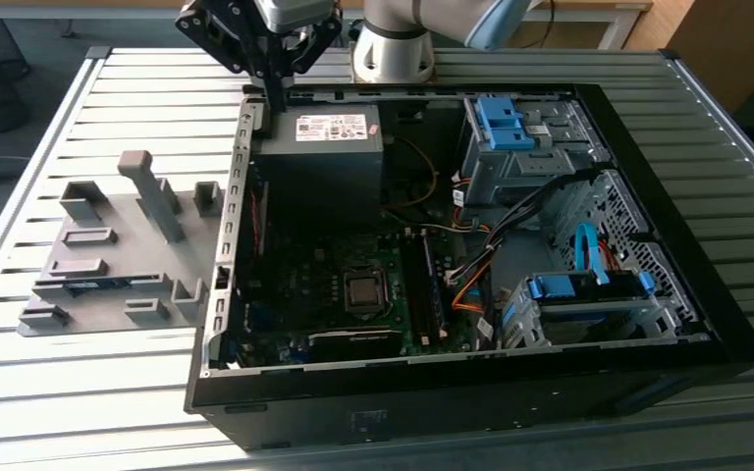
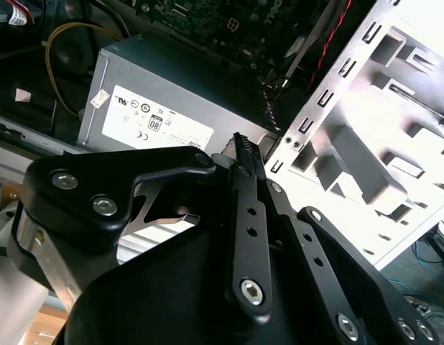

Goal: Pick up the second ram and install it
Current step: 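Reach for the second ram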

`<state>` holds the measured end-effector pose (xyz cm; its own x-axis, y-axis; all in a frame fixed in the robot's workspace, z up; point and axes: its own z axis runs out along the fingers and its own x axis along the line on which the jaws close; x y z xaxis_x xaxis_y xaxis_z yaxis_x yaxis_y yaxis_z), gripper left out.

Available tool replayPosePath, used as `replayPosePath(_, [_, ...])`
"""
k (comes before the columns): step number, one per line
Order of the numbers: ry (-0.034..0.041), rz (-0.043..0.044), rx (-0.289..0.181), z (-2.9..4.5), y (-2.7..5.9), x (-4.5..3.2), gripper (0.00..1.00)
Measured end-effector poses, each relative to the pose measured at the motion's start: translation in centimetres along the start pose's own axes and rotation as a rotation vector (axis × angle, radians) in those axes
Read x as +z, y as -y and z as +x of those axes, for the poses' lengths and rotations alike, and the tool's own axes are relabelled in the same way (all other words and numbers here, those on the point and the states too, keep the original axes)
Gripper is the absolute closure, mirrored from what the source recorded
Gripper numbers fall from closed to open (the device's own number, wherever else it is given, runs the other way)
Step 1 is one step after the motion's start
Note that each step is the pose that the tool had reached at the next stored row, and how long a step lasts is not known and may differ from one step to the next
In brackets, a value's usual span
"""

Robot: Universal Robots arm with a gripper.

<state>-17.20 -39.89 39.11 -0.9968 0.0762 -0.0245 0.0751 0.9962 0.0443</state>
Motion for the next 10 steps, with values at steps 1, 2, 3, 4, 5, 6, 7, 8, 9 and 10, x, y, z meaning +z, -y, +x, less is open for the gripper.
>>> replayPosePath(1, [0.0000, 0.0000, 0.000, 0.05, 0.00, 0.00, 0.89])
replayPosePath(2, [0.0000, 0.0000, 0.000, 0.10, 0.01, 0.01, 0.89])
replayPosePath(3, [0.0000, -0.0001, 0.000, 0.15, 0.01, 0.01, 0.89])
replayPosePath(4, [0.0000, 0.0000, 0.000, 0.20, 0.01, 0.01, 0.89])
replayPosePath(5, [-0.0001, 0.0000, 0.000, 0.25, 0.02, 0.01, 0.89])
replayPosePath(6, [0.0000, 0.0000, 0.000, 0.29, 0.02, 0.01, 0.89])
replayPosePath(7, [0.0000, 0.0000, 0.000, 0.34, 0.03, 0.01, 0.89])
replayPosePath(8, [0.0000, 0.0000, 0.000, 0.40, 0.03, 0.01, 0.89])
replayPosePath(9, [0.0000, 0.0000, 0.000, 0.44, 0.04, 0.02, 0.89])
replayPosePath(10, [0.0000, 0.0000, 0.000, 0.49, 0.04, 0.02, 0.89])
